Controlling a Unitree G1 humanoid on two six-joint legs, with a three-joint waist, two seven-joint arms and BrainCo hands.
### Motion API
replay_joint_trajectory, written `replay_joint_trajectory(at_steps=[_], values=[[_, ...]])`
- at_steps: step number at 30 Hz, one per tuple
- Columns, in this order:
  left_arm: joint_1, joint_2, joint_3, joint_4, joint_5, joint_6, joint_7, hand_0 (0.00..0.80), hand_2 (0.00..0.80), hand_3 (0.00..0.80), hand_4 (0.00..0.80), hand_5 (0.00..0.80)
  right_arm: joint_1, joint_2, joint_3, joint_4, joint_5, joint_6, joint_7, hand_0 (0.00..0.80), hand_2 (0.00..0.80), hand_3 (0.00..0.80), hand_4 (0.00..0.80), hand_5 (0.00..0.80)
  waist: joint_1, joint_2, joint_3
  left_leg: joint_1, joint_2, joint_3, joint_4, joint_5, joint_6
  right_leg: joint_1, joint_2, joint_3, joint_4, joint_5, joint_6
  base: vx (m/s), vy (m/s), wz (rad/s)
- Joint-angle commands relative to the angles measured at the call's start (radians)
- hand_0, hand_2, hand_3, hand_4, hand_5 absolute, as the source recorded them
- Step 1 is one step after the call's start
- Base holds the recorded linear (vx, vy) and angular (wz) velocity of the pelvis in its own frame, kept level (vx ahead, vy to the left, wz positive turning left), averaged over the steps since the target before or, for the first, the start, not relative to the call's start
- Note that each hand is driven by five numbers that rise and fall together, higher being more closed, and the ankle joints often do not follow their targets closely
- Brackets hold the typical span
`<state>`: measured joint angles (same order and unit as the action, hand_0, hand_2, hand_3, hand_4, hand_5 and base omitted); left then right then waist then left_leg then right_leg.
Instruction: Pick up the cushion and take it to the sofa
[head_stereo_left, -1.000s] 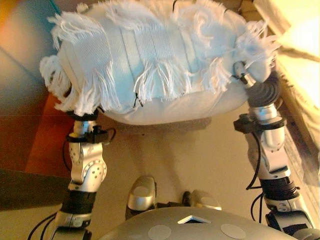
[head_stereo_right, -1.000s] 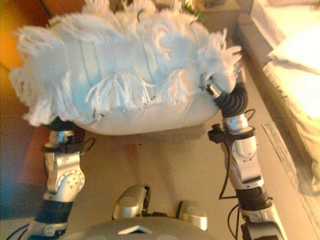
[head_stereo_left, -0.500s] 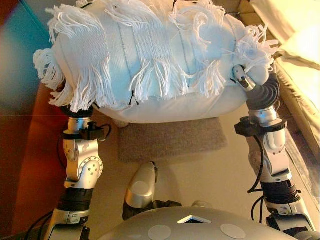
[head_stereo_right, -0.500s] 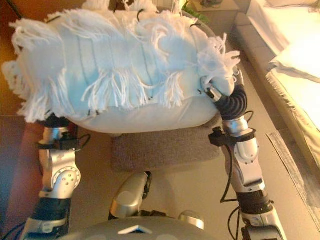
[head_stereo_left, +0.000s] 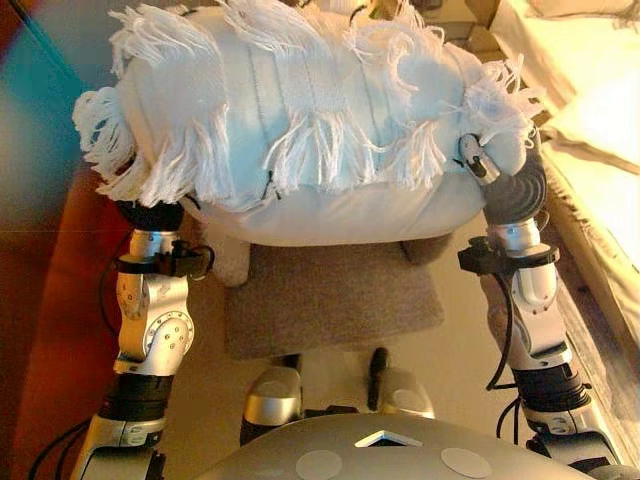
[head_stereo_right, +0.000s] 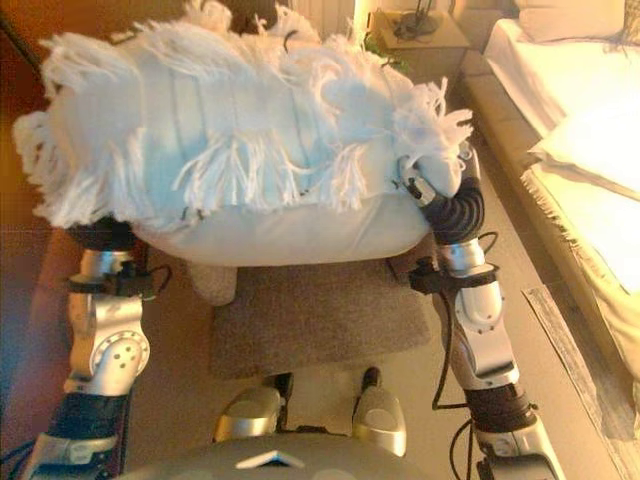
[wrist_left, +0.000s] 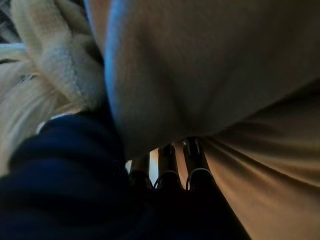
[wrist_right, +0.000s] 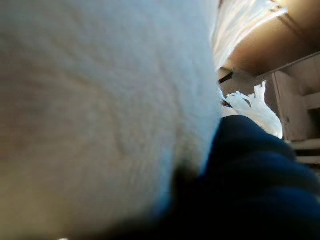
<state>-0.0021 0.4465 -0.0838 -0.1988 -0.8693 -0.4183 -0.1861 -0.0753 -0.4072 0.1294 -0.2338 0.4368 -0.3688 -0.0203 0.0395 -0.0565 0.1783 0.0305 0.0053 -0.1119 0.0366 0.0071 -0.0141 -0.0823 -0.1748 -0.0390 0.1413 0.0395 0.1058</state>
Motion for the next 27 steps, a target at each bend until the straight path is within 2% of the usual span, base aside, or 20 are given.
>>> replay_joint_trajectory(at_steps=[1, 3, 5, 7, 9, 11, 13, 15, 16, 19, 22, 27], values=[[-0.085, -0.018, -0.051, -0.058, 0.129, -0.043, 0.022, 0.8, 0.8, 0.8, 0.8, 0.8, -0.076, -0.015, 0.012, -0.069, 0.018, -0.009, -0.016, 0.8, 0.8, 0.8, 0.8, 0.8, -0.018, 0.017, -0.067, 0.073, 0.001, 0.02, 0.054, -0.138, -0.006, 0.043, 0.018, -0.005, -0.094, 0.039, 0.035, 0.315, -0.202, 0.2], [-0.07, -0.02, -0.041, -0.063, 0.126, -0.043, 0.035, 0.8, 0.8, 0.8, 0.8, 0.8, -0.066, -0.03, 0.004, -0.074, 0.018, 0.021, -0.016, 0.8, 0.8, 0.8, 0.8, 0.8, -0.022, 0.011, -0.076, 0.071, 0.009, 0.026, 0.12, -0.143, -0.019, 0.061, 0.024, -0.014, -0.094, 0.023, 0.02, 0.294, -0.183, -0.04], [-0.039, -0.03, -0.026, -0.076, 0.125, -0.053, 0.023, 0.8, 0.8, 0.8, 0.8, 0.8, -0.039, -0.04, 0.0, -0.079, 0.002, 0.026, -0.008, 0.8, 0.8, 0.8, 0.8, 0.8, -0.021, 0.008, -0.075, 0.032, 0.019, 0.033, 0.242, -0.084, -0.045, 0.086, 0.035, -0.026, -0.11, 0.015, -0.006, 0.212, -0.17, 0.02], [-0.033, -0.044, -0.033, -0.071, 0.12, -0.063, 0.02, 0.8, 0.8, 0.8, 0.8, 0.8, -0.027, -0.04, 0.008, -0.061, -0.016, 0.021, -0.01, 0.8, 0.8, 0.8, 0.8, 0.8, -0.014, -0.006, -0.062, -0.036, 0.001, 0.028, 0.397, -0.052, -0.049, 0.106, 0.031, -0.033, -0.112, 0.014, -0.03, 0.173, -0.182, -0.03], [-0.032, -0.059, -0.041, -0.062, 0.121, -0.059, 0.01, 0.8, 0.8, 0.8, 0.8, 0.8, -0.021, -0.042, 0.011, -0.045, -0.035, 0.028, -0.024, 0.8, 0.8, 0.8, 0.8, 0.8, -0.008, -0.008, -0.052, -0.078, -0.002, 0.046, 0.433, -0.048, -0.049, 0.125, 0.036, -0.039, -0.105, 0.0, -0.043, 0.179, -0.11, 0.06], [-0.03, -0.067, -0.057, -0.045, 0.106, -0.046, -0.004, 0.8, 0.8, 0.8, 0.8, 0.8, -0.029, -0.044, 0.013, -0.018, -0.05, 0.06, -0.069, 0.8, 0.8, 0.8, 0.8, 0.8, -0.001, 0.007, -0.045, -0.062, 0.019, 0.071, 0.311, -0.037, -0.059, 0.148, 0.051, -0.048, -0.112, -0.015, -0.037, 0.18, -0.017, 0.05], [-0.042, -0.071, -0.076, -0.034, 0.107, -0.027, 0.002, 0.8, 0.8, 0.8, 0.8, 0.8, -0.05, -0.049, 0.02, 0.009, -0.053, 0.083, -0.119, 0.8, 0.8, 0.8, 0.8, 0.8, 0.012, 0.028, -0.04, -0.051, 0.019, 0.064, 0.153, -0.014, -0.061, 0.168, 0.067, -0.041, -0.123, -0.034, -0.03, 0.151, 0.022, 0.23], [-0.078, -0.074, -0.098, -0.006, 0.12, -0.016, 0.013, 0.8, 0.8, 0.8, 0.8, 0.8, -0.071, -0.05, 0.022, 0.032, -0.048, 0.109, -0.155, 0.8, 0.8, 0.8, 0.8, 0.8, 0.015, 0.03, -0.034, -0.068, 0.013, 0.064, 0.135, 0.008, -0.065, 0.182, 0.069, -0.036, -0.13, -0.044, -0.031, 0.1, 0.031, 0.2], [-0.113, -0.089, -0.119, 0.035, 0.131, -0.008, 0.027, 0.8, 0.8, 0.8, 0.8, 0.8, -0.091, -0.042, 0.027, 0.077, -0.038, 0.123, -0.163, 0.8, 0.8, 0.8, 0.8, 0.8, 0.009, 0.025, -0.042, -0.05, 0.008, 0.068, 0.096, -0.021, -0.058, 0.192, 0.062, -0.039, -0.147, -0.043, -0.03, 0.112, 0.066, 0.11], [-0.154, -0.102, -0.152, 0.089, 0.129, 0.02, 0.084, 0.8, 0.8, 0.8, 0.8, 0.8, -0.096, -0.034, 0.034, 0.138, -0.038, 0.17, -0.138, 0.8, 0.8, 0.8, 0.8, 0.8, -0.015, 0.03, -0.073, 0.025, 0.013, 0.092, 0.004, -0.032, -0.048, 0.209, 0.063, -0.049, -0.178, -0.031, -0.023, 0.147, 0.073, -0.13], [-0.188, -0.115, -0.17, 0.155, 0.146, 0.05, 0.13, 0.8, 0.8, 0.8, 0.8, 0.8, -0.107, -0.045, 0.042, 0.188, -0.002, 0.231, -0.095, 0.8, 0.8, 0.8, 0.8, 0.8, -0.03, 0.026, -0.101, 0.068, 0.022, 0.112, -0.029, -0.04, -0.046, 0.223, 0.064, -0.049, -0.205, -0.023, -0.017, 0.164, 0.015, -0.09], [-0.195, -0.138, -0.171, 0.226, 0.173, 0.093, 0.164, 0.8, 0.8, 0.8, 0.8, 0.8, -0.134, -0.027, 0.054, 0.29, 0.024, 0.3, -0.031, 0.8, 0.8, 0.8, 0.8, 0.8, -0.023, 0.019, -0.115, 0.086, 0.026, 0.128, -0.043, -0.049, -0.044, 0.225, 0.062, -0.051, -0.217, -0.016, -0.013, 0.103, -0.004, -0.01]])
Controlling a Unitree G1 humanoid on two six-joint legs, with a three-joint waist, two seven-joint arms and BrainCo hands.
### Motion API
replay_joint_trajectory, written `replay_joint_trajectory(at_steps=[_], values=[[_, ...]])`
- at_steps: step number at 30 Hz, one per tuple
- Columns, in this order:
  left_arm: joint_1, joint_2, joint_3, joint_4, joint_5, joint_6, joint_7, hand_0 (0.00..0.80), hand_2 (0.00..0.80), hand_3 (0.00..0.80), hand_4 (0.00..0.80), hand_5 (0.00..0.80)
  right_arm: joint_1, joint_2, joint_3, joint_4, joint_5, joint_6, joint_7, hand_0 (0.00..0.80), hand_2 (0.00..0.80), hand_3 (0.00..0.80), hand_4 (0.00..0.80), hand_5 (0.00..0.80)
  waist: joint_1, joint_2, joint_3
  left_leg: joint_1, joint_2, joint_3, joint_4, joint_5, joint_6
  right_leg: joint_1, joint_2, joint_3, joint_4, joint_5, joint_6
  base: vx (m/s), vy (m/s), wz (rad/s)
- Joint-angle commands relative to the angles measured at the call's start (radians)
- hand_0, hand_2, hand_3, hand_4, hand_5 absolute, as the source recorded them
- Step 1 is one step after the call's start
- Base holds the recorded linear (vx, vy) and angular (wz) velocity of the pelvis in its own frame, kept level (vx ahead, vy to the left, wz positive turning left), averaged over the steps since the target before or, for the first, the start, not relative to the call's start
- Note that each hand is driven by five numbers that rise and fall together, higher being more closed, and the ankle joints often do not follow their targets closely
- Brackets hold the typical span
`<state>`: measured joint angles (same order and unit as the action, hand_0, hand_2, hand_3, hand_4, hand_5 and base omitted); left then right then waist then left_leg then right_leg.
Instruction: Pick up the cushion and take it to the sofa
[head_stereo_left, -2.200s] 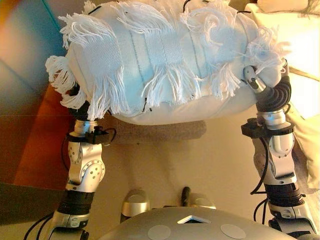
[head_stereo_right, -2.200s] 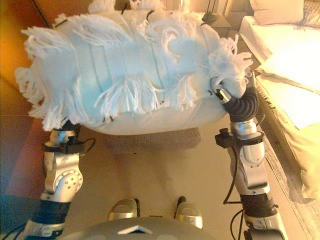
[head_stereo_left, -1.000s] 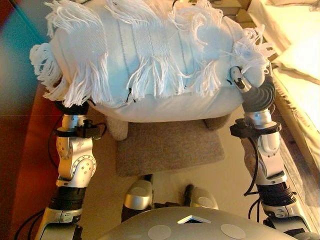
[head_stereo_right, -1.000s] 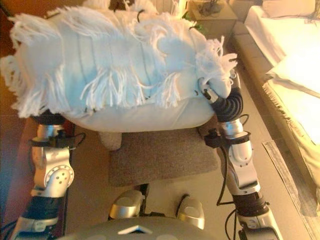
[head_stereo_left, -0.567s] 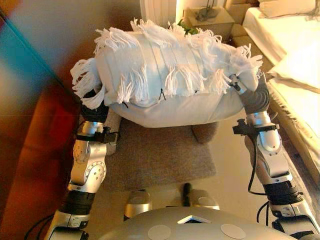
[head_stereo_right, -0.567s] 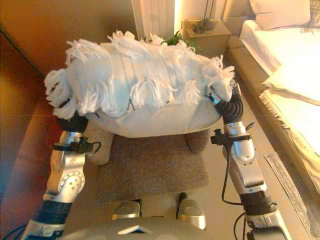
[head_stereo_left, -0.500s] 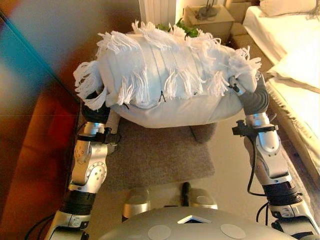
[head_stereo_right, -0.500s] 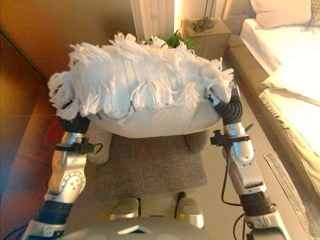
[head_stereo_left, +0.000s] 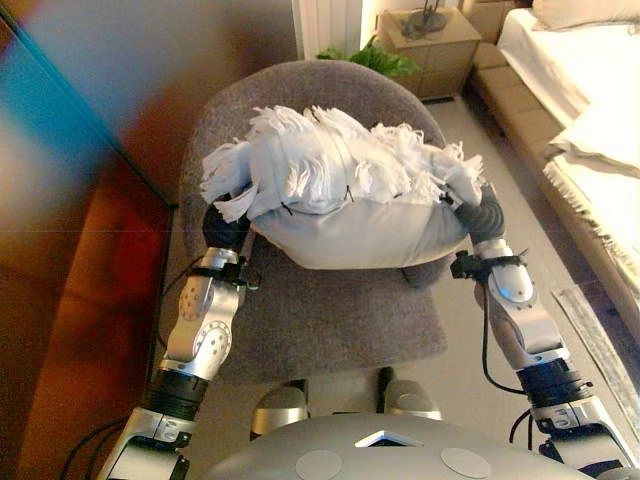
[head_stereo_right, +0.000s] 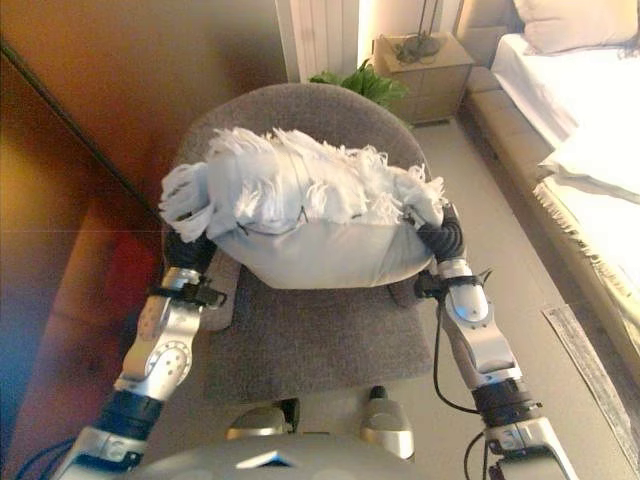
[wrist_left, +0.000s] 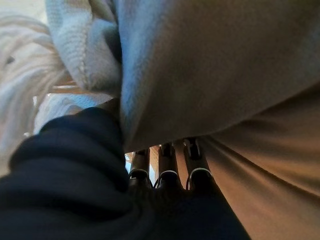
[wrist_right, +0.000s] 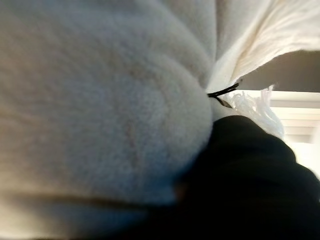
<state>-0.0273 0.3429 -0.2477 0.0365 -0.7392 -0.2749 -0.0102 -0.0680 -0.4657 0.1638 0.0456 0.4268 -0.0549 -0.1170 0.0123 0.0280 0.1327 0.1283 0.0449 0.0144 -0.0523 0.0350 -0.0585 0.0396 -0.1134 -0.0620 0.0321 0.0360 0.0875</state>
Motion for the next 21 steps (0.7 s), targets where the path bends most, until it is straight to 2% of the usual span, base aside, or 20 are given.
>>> replay_joint_trajectory(at_steps=[1, 5, 6, 7, 9, 13, 21], values=[[-0.175, -0.039, -0.006, 0.015, 0.064, -0.04, 0.001, 0.8, 0.8, 0.8, 0.8, 0.8, -0.156, 0.036, 0.029, 0.039, 0.042, -0.002, 0.067, 0.8, 0.8, 0.8, 0.8, 0.8, 0.009, -0.068, -0.071, -0.006, -0.012, 0.004, 0.036, -0.077, 0.0, 0.105, 0.0, -0.032, -0.114, -0.01, 0.008, 0.076, -0.013, -0.03], [-0.204, -0.058, 0.002, 0.122, 0.07, 0.033, 0.074, 0.8, 0.8, 0.8, 0.8, 0.8, -0.24, 0.064, 0.069, 0.153, 0.059, 0.064, 0.088, 0.8, 0.8, 0.8, 0.8, 0.8, 0.027, -0.071, -0.075, 0.015, -0.007, 0.008, 0.005, -0.071, 0.0, 0.106, -0.004, -0.048, -0.119, -0.005, 0.015, 0.07, -0.014, -0.04], [-0.217, -0.067, 0.006, 0.162, 0.048, 0.084, 0.115, 0.8, 0.8, 0.8, 0.8, 0.8, -0.271, 0.075, 0.08, 0.19, 0.075, 0.097, 0.084, 0.8, 0.8, 0.8, 0.8, 0.8, 0.032, -0.072, -0.077, 0.019, -0.007, 0.006, 0.001, -0.07, 0.001, 0.109, -0.004, -0.051, -0.119, -0.004, 0.016, 0.059, -0.006, 0.0], [-0.226, -0.073, 0.008, 0.189, 0.051, 0.108, 0.134, 0.8, 0.8, 0.8, 0.8, 0.8, -0.292, 0.077, 0.088, 0.218, 0.092, 0.102, 0.078, 0.8, 0.8, 0.8, 0.8, 0.8, 0.034, -0.071, -0.076, 0.023, -0.007, 0.006, -0.003, -0.069, 0.0, 0.112, -0.004, -0.053, -0.119, -0.004, 0.017, 0.085, 0.004, 0.06], [-0.275, -0.095, 0.004, 0.326, 0.037, 0.171, 0.193, 0.8, 0.8, 0.8, 0.8, 0.8, -0.392, 0.098, 0.113, 0.333, 0.166, 0.179, 0.049, 0.8, 0.8, 0.8, 0.8, 0.8, 0.041, -0.068, -0.086, 0.038, -0.005, 0.009, -0.013, -0.068, -0.003, 0.122, -0.005, -0.066, -0.119, -0.006, 0.018, 0.098, 0.018, 0.08], [-0.348, -0.096, -0.02, 0.423, 0.023, 0.267, 0.257, 0.8, 0.8, 0.8, 0.8, 0.8, -0.484, 0.112, 0.159, 0.478, 0.249, 0.29, 0.045, 0.8, 0.8, 0.8, 0.8, 0.8, 0.048, -0.061, -0.098, 0.042, -0.003, 0.012, -0.016, -0.068, -0.006, 0.128, -0.007, -0.081, -0.119, -0.01, 0.02, 0.065, 0.03, 0.14], [-0.494, -0.077, -0.048, 0.581, -0.096, 0.367, 0.286, 0.8, 0.8, 0.8, 0.8, 0.8, -0.682, 0.108, 0.193, 0.741, 0.309, 0.392, 0.085, 0.8, 0.8, 0.8, 0.8, 0.8, 0.071, -0.053, -0.089, 0.043, -0.002, 0.004, -0.011, -0.065, -0.014, 0.14, -0.012, -0.111, -0.119, -0.014, 0.017, 0.05, 0.014, 0.13]])
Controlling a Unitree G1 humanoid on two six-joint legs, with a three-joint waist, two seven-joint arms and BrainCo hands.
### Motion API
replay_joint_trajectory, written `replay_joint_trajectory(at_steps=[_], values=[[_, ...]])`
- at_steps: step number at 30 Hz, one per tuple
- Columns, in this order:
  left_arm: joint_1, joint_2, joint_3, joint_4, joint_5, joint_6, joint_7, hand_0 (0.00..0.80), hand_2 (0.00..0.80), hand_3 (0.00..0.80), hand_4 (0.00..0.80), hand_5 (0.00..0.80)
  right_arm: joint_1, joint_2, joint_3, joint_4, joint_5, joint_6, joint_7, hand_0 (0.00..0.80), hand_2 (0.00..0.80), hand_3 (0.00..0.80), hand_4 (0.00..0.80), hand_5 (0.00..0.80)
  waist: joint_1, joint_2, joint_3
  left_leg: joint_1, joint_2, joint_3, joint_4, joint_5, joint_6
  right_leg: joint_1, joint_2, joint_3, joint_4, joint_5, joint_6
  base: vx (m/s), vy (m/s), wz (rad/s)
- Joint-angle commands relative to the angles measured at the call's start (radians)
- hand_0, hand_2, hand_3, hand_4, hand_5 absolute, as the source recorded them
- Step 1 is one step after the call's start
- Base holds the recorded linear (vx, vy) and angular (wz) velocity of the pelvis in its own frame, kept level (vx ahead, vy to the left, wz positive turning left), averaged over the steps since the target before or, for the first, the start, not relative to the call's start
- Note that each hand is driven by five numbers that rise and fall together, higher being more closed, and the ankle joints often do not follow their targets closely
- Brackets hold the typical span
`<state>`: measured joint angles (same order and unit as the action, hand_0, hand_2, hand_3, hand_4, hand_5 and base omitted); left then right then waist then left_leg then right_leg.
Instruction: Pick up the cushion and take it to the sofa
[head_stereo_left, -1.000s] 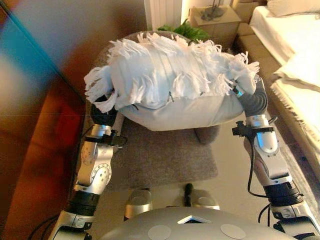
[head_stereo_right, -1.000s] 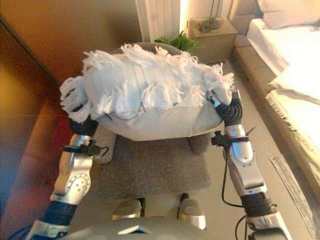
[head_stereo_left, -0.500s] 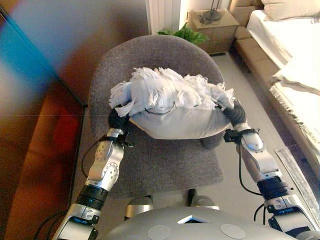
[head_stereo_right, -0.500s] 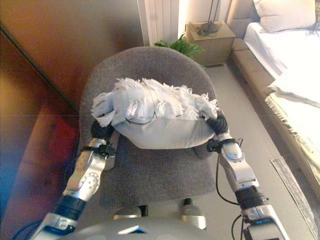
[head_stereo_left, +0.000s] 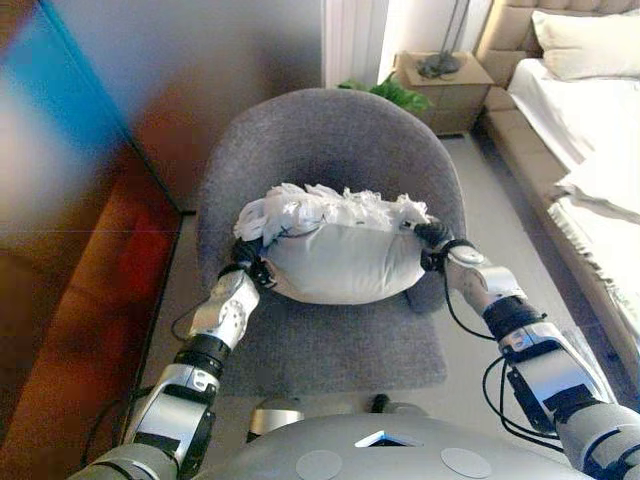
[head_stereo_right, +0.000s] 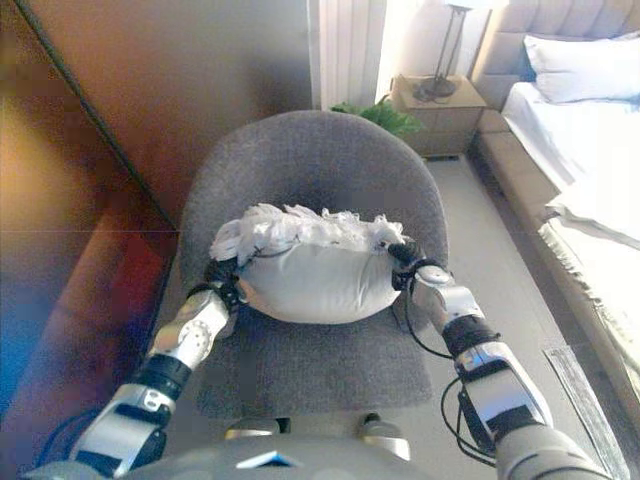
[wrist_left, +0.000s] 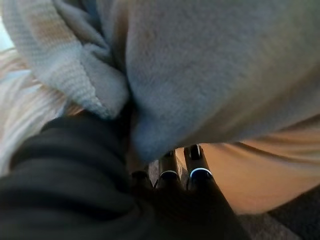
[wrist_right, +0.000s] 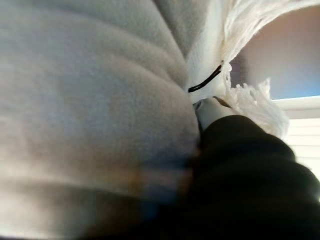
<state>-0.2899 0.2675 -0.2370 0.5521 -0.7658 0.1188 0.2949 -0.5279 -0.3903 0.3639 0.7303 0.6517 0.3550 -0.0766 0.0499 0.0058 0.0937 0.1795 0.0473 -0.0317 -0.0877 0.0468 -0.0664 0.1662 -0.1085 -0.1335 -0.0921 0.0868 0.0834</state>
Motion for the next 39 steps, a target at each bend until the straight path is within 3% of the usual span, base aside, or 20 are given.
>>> replay_joint_trajectory(at_steps=[1, 7, 11, 17, 21, 24, 25, 26, 27, 30, 33, 35, 39], values=[[-0.251, -0.001, -0.058, 0.093, -0.079, -0.008, -0.017, 0.8, 0.8, 0.8, 0.8, 0.8, -0.246, 0.032, -0.005, 0.095, 0.084, 0.0, 0.062, 0.8, 0.8, 0.8, 0.8, 0.8, 0.037, -0.029, -0.05, -0.008, -0.005, 0.048, 0.026, -0.077, -0.007, 0.015, -0.017, -0.042, 0.005, -0.065, 0.021, 0.042, 0.024, 0.12], [-0.355, 0.004, -0.079, 0.261, -0.126, 0.144, -0.019, 0.8, 0.8, 0.8, 0.8, 0.8, -0.366, 0.012, 0.018, 0.34, 0.005, 0.149, 0.197, 0.8, 0.8, 0.8, 0.8, 0.8, 0.046, -0.02, -0.051, 0.003, -0.004, 0.045, 0.021, -0.071, -0.014, 0.027, -0.015, -0.056, 0.005, -0.069, 0.021, 0.058, 0.033, 0.06], [-0.413, 0.0, -0.096, 0.374, -0.187, 0.263, -0.028, 0.8, 0.8, 0.8, 0.8, 0.8, -0.429, 0.009, 0.021, 0.459, -0.033, 0.234, 0.219, 0.8, 0.8, 0.8, 0.8, 0.8, 0.043, -0.011, -0.061, 0.022, -0.001, 0.045, 0.015, -0.073, -0.019, 0.042, -0.014, -0.059, 0.005, -0.074, 0.022, 0.113, 0.048, 0.1], [-0.463, -0.028, -0.092, 0.536, -0.298, 0.379, -0.011, 0.8, 0.8, 0.8, 0.8, 0.8, -0.475, 0.024, 0.019, 0.542, -0.067, 0.296, 0.212, 0.8, 0.8, 0.8, 0.8, 0.8, 0.032, 0.005, -0.072, 0.039, 0.002, 0.047, 0.012, -0.073, -0.028, 0.054, -0.017, -0.062, 0.005, -0.076, 0.021, 0.097, 0.068, 0.01], [-0.49, -0.032, -0.077, 0.638, -0.327, 0.391, 0.016, 0.8, 0.8, 0.8, 0.8, 0.8, -0.497, 0.03, 0.014, 0.572, -0.063, 0.295, 0.167, 0.8, 0.8, 0.8, 0.8, 0.8, 0.021, 0.016, -0.073, 0.044, -0.001, 0.045, 0.013, -0.071, -0.032, 0.058, -0.017, -0.055, 0.005, -0.074, 0.019, 0.096, 0.068, 0.02], [-0.517, -0.028, -0.064, 0.689, -0.374, 0.389, 0.016, 0.8, 0.8, 0.8, 0.8, 0.8, -0.519, 0.035, 0.005, 0.559, -0.065, 0.218, 0.058, 0.8, 0.8, 0.8, 0.8, 0.8, 0.01, 0.024, -0.075, 0.052, -0.005, 0.043, 0.011, -0.069, -0.034, 0.064, -0.016, -0.045, 0.005, -0.074, 0.019, 0.136, 0.069, 0.02], [-0.521, -0.028, -0.067, 0.69, -0.385, 0.376, 0.022, 0.618, 0.618, 0.618, 0.618, 0.618, -0.524, 0.039, 0.002, 0.552, -0.069, 0.187, 0.029, 0.8, 0.8, 0.8, 0.8, 0.8, 0.007, 0.029, -0.078, 0.054, -0.006, 0.042, 0.01, -0.07, -0.035, 0.066, -0.016, -0.04, 0.005, -0.074, 0.019, 0.143, 0.096, 0.05], [-0.53, -0.027, -0.071, 0.687, -0.404, 0.367, 0.021, 0.0, 0.0, 0.0, 0.0, 0.0, -0.529, 0.043, 0.003, 0.545, -0.049, 0.159, -0.005, 0.376, 0.376, 0.376, 0.376, 0.376, 0.005, 0.032, -0.079, 0.054, -0.007, 0.04, 0.01, -0.069, -0.036, 0.065, -0.017, -0.037, 0.005, -0.073, 0.02, 0.087, 0.081, 0.05], [-0.538, -0.025, -0.071, 0.685, -0.404, 0.375, 0.027, 0.0, 0.0, 0.0, 0.0, 0.0, -0.533, 0.044, -0.001, 0.539, -0.033, 0.142, -0.041, 0.0, 0.0, 0.0, 0.0, 0.0, 0.003, 0.035, -0.079, 0.054, -0.008, 0.04, 0.009, -0.069, -0.037, 0.064, -0.017, -0.037, 0.005, -0.072, 0.02, 0.073, 0.077, 0.04], [-0.559, -0.004, -0.086, 0.671, -0.397, 0.347, 0.015, 0.0, 0.0, 0.0, 0.0, 0.0, -0.534, 0.027, -0.017, 0.509, -0.043, 0.045, -0.093, 0.0, 0.0, 0.0, 0.0, 0.0, -0.004, 0.048, -0.074, 0.055, -0.01, 0.039, 0.011, -0.069, -0.039, 0.062, -0.021, -0.033, 0.005, -0.069, 0.022, 0.019, 0.082, 0.0], [-0.622, 0.03, -0.096, 0.674, -0.406, 0.266, -0.005, 0.0, 0.0, 0.0, 0.0, 0.0, -0.593, -0.028, -0.006, 0.493, -0.041, -0.05, -0.13, 0.0, 0.0, 0.0, 0.0, 0.0, -0.01, 0.062, -0.036, 0.006, -0.015, 0.03, 0.025, -0.065, -0.043, 0.009, -0.031, -0.03, 0.015, -0.064, 0.02, -0.382, 0.105, 0.0], [-0.727, 0.08, -0.101, 0.696, -0.428, 0.159, -0.002, 0.0, 0.0, 0.0, 0.0, 0.0, -0.729, -0.082, 0.025, 0.499, -0.003, -0.152, -0.164, 0.0, 0.0, 0.0, 0.0, 0.0, -0.018, 0.069, 0.035, -0.076, -0.025, 0.021, 0.041, -0.058, -0.044, -0.069, -0.034, -0.022, 0.03, -0.065, 0.02, -0.731, 0.088, -0.01], [-0.789, 0.193, -0.072, 0.701, -0.506, 0.087, -0.022, 0.0, 0.0, 0.0, 0.0, 0.0, -0.804, -0.183, 0.043, 0.472, 0.07, -0.235, -0.147, 0.0, 0.0, 0.0, 0.0, 0.0, -0.027, 0.064, 0.069, -0.098, -0.023, 0.02, 0.049, -0.055, -0.046, -0.087, -0.035, -0.019, 0.036, -0.067, 0.026, -0.073, -0.006, 0.18]])
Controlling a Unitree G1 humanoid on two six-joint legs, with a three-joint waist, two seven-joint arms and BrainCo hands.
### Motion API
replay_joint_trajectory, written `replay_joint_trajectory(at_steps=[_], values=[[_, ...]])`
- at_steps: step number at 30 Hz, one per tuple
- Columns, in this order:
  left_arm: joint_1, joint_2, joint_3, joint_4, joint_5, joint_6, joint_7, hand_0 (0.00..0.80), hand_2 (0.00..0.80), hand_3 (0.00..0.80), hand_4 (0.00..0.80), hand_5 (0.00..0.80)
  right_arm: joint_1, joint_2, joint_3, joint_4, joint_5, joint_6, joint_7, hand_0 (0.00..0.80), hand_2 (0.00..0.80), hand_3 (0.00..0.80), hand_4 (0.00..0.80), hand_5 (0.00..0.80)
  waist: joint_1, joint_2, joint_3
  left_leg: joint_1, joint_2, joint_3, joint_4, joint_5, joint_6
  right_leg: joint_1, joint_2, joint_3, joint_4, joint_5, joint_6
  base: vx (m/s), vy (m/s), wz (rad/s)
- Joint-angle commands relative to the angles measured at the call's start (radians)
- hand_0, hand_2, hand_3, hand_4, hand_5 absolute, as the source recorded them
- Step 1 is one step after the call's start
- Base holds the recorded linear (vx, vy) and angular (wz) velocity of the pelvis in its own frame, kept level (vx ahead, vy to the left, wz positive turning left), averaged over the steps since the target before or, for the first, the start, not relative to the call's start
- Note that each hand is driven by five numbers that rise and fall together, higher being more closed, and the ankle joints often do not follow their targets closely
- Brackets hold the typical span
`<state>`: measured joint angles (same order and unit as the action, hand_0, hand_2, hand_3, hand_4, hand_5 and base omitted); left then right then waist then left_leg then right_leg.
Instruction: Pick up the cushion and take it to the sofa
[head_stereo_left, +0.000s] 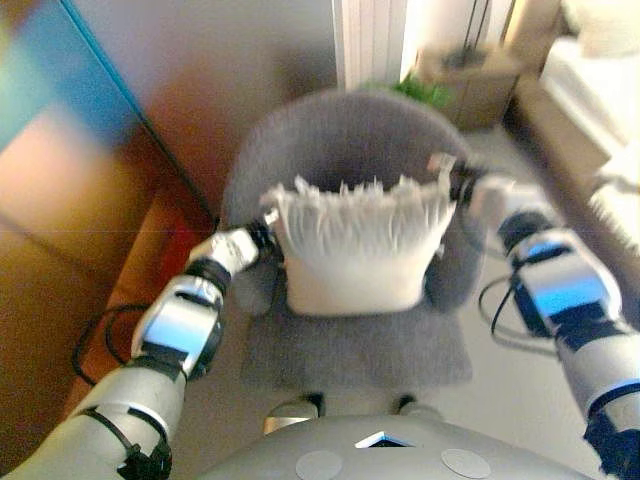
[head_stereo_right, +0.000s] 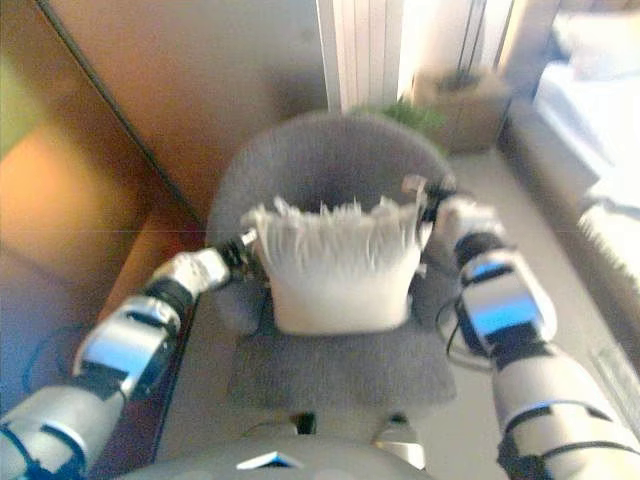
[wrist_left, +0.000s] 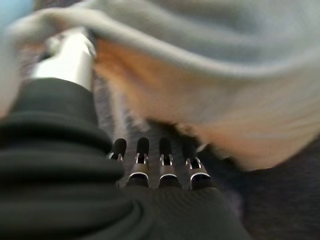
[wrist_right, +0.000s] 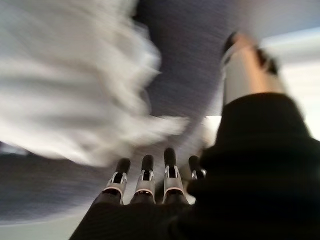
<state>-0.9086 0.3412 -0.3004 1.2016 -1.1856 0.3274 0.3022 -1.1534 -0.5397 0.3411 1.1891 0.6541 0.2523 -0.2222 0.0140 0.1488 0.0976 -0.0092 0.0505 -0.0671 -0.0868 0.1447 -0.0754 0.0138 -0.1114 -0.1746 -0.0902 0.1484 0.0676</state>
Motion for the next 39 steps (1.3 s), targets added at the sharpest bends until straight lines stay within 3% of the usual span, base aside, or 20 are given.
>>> replay_joint_trajectory(at_steps=[1, 8, 14, 18, 22, 26, 30, 34, 36, 39], values=[[-0.161, 0.151, 0.006, 0.039, -0.108, -0.146, -0.039, 0.0, 0.0, 0.0, 0.0, 0.0, -0.162, -0.061, 0.055, -0.008, 0.078, -0.138, 0.008, 0.0, 0.0, 0.0, 0.0, 0.0, 0.007, -0.082, 0.061, 0.098, -0.023, 0.057, 0.05, -0.157, -0.038, 0.073, -0.033, 0.02, 0.035, -0.131, 0.043, 0.178, -0.032, 0.04], [-0.003, 0.319, 0.045, -0.154, 0.122, -0.271, -0.025, 0.0, 0.0, 0.0, 0.0, 0.0, 0.011, -0.229, -0.019, -0.198, 0.098, -0.203, -0.006, 0.0, 0.0, 0.0, 0.0, 0.0, 0.005, -0.097, 0.042, 0.145, -0.014, 0.06, 0.034, -0.182, -0.033, 0.106, -0.029, 0.012, 0.035, -0.15, 0.046, 0.103, -0.029, -0.01], [0.28, 0.388, 0.205, -0.373, 0.247, -0.403, 0.037, 0.0, 0.0, 0.0, 0.0, 0.0, 0.317, -0.329, -0.259, -0.365, 0.096, -0.316, -0.1, 0.0, 0.0, 0.0, 0.0, 0.0, 0.013, -0.115, 0.047, 0.156, -0.014, 0.071, 0.028, -0.188, -0.02, 0.115, -0.027, 0.005, 0.036, -0.15, 0.047, -0.029, -0.032, 0.0], [0.454, 0.365, 0.284, -0.436, 0.342, -0.387, 0.033, 0.0, 0.0, 0.0, 0.0, 0.0, 0.535, -0.324, -0.39, -0.438, 0.015, -0.322, -0.148, 0.0, 0.0, 0.0, 0.0, 0.0, 0.018, -0.127, 0.044, 0.162, -0.015, 0.074, 0.034, -0.2, -0.012, 0.123, -0.03, 0.001, 0.041, -0.156, 0.051, -0.042, -0.052, 0.0], [0.744, 0.23, 0.325, -0.491, 0.468, -0.329, -0.032, 0.0, 0.0, 0.0, 0.0, 0.0, 0.902, -0.194, -0.539, -0.534, -0.058, -0.302, -0.154, 0.0, 0.0, 0.0, 0.0, 0.0, 0.02, -0.137, 0.053, 0.176, -0.018, 0.081, 0.031, -0.205, 0.003, 0.138, -0.027, 0.004, 0.04, -0.157, 0.054, -0.062, -0.067, -0.03], [0.898, 0.113, 0.335, -0.368, 0.597, -0.357, 0.028, 0.0, 0.0, 0.0, 0.0, 0.0, 1.088, -0.051, -0.591, -0.38, -0.123, -0.26, -0.101, 0.0, 0.0, 0.0, 0.0, 0.0, 0.022, -0.145, 0.06, 0.186, -0.019, 0.093, 0.025, -0.202, 0.015, 0.15, -0.019, 0.007, 0.034, -0.155, 0.05, -0.075, -0.061, -0.04], [0.953, 0.014, 0.337, -0.177, 0.702, -0.246, 0.057, 0.0, 0.0, 0.0, 0.0, 0.0, 1.171, 0.094, -0.483, -0.137, -0.23, -0.181, -0.063, 0.0, 0.0, 0.0, 0.0, 0.0, 0.031, -0.163, 0.058, 0.191, -0.017, 0.1, 0.023, -0.199, 0.021, 0.159, -0.011, 0.015, 0.032, -0.156, 0.041, -0.052, -0.095, -0.02], [0.974, -0.04, 0.324, -0.032, 0.736, -0.297, 0.129, 0.0, 0.0, 0.0, 0.0, 0.0, 1.214, 0.209, -0.365, 0.019, -0.361, -0.138, 0.043, 0.0, 0.0, 0.0, 0.0, 0.0, 0.033, -0.173, 0.057, 0.203, -0.015, 0.101, 0.02, -0.21, 0.025, 0.173, -0.002, 0.023, 0.03, -0.166, 0.034, -0.037, -0.061, -0.05], [0.967, -0.075, 0.306, 0.048, 0.731, -0.237, 0.099, 0.0, 0.0, 0.0, 0.0, 0.0, 1.217, 0.263, -0.265, 0.077, -0.452, -0.104, 0.106, 0.0, 0.0, 0.0, 0.0, 0.0, 0.042, -0.178, 0.056, 0.204, -0.018, 0.097, 0.023, -0.212, 0.029, 0.177, -0.002, 0.022, 0.033, -0.169, 0.029, -0.068, -0.066, -0.08], [0.941, -0.124, 0.307, 0.162, 0.773, -0.119, -0.008, 0.0, 0.0, 0.0, 0.0, 0.0, 1.192, 0.323, -0.209, 0.114, -0.423, -0.051, 0.124, 0.0, 0.0, 0.0, 0.0, 0.0, 0.043, -0.181, 0.052, 0.209, -0.02, 0.093, 0.026, -0.218, 0.031, 0.183, -0.003, 0.025, 0.037, -0.174, 0.021, -0.029, -0.028, -0.02]])
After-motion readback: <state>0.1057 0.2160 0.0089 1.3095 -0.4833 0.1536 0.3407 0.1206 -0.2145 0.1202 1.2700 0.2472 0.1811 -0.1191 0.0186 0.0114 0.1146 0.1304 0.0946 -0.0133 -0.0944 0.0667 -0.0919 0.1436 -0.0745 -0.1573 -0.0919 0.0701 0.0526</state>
